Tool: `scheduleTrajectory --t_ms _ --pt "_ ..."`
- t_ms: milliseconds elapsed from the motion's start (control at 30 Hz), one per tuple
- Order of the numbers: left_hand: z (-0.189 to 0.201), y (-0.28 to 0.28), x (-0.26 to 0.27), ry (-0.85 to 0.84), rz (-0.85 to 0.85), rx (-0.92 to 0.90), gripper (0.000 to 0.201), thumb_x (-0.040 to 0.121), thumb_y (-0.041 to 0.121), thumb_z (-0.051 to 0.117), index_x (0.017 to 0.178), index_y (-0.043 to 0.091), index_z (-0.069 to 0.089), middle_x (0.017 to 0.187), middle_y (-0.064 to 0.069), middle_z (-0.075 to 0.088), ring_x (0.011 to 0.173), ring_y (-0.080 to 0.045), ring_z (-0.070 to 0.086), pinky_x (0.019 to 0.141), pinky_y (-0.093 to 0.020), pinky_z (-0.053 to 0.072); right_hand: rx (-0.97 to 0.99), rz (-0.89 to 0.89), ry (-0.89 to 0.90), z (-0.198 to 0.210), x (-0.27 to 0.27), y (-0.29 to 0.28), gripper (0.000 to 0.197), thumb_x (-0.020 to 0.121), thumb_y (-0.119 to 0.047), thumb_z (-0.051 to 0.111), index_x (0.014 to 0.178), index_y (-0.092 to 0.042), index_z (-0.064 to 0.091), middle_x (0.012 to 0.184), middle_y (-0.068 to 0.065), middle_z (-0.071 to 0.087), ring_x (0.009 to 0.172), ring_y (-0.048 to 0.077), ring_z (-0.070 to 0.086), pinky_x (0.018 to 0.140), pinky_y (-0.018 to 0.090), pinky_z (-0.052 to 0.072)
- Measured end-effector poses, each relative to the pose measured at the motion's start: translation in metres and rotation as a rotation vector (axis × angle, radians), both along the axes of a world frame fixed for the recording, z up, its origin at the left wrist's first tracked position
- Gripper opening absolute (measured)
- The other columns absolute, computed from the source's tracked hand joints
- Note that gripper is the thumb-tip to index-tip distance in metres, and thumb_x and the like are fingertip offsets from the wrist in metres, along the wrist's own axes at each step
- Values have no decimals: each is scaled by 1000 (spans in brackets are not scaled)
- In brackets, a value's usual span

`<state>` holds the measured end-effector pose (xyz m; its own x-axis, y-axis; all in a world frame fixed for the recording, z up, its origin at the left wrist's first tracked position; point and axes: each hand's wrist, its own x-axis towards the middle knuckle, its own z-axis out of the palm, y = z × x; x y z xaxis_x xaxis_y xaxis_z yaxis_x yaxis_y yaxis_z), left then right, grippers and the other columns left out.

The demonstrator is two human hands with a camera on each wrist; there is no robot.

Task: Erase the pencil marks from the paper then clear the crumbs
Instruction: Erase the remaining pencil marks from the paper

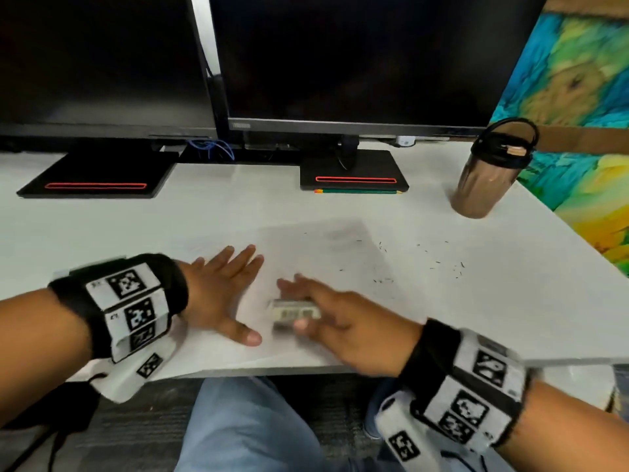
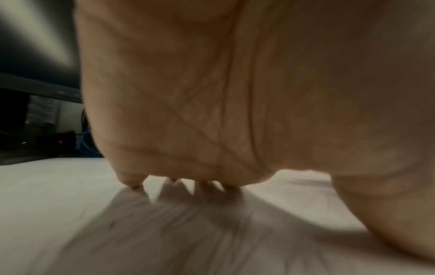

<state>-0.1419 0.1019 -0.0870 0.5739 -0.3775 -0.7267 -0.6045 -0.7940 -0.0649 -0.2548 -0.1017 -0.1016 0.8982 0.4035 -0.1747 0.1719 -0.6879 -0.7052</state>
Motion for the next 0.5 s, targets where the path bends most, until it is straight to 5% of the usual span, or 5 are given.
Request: scheduleTrajectory --t_ms 133,267,400,500 --pt "-1 -1 -1 -8 15 0 140 58 92 46 145 22 -38 153 2 -44 146 -27 -30 122 -53 -2 -178 168 28 -16 0 13 58 104 -30 36 155 -22 10 160 -11 9 141 -5 -9 112 11 -14" --pt "-2 0 -1 -18 -1 0 132 70 88 48 145 22 -38 152 3 -45 146 -26 -31 122 -53 -1 -205 -133 31 -13 6 -36 59 103 -33 35 155 -26 8 162 -4 4 142 1 -8 109 16 -11" --pt "-3 2 0 -10 -10 -18 135 61 92 43 144 24 -39 150 5 -46 145 -24 -32 122 -52 -3 -135 -517 -4 -11 3 -68 57 104 -33 33 155 -20 13 162 -3 12 147 6 -2 117 22 -6" --pt "-2 0 0 0 -29 -24 138 53 93 39 144 25 -39 150 5 -47 145 -24 -33 122 -51 -4 -41 -349 -24 -4 0 -24 55 104 -31 33 155 -23 13 162 -6 12 149 8 -3 121 27 -5"
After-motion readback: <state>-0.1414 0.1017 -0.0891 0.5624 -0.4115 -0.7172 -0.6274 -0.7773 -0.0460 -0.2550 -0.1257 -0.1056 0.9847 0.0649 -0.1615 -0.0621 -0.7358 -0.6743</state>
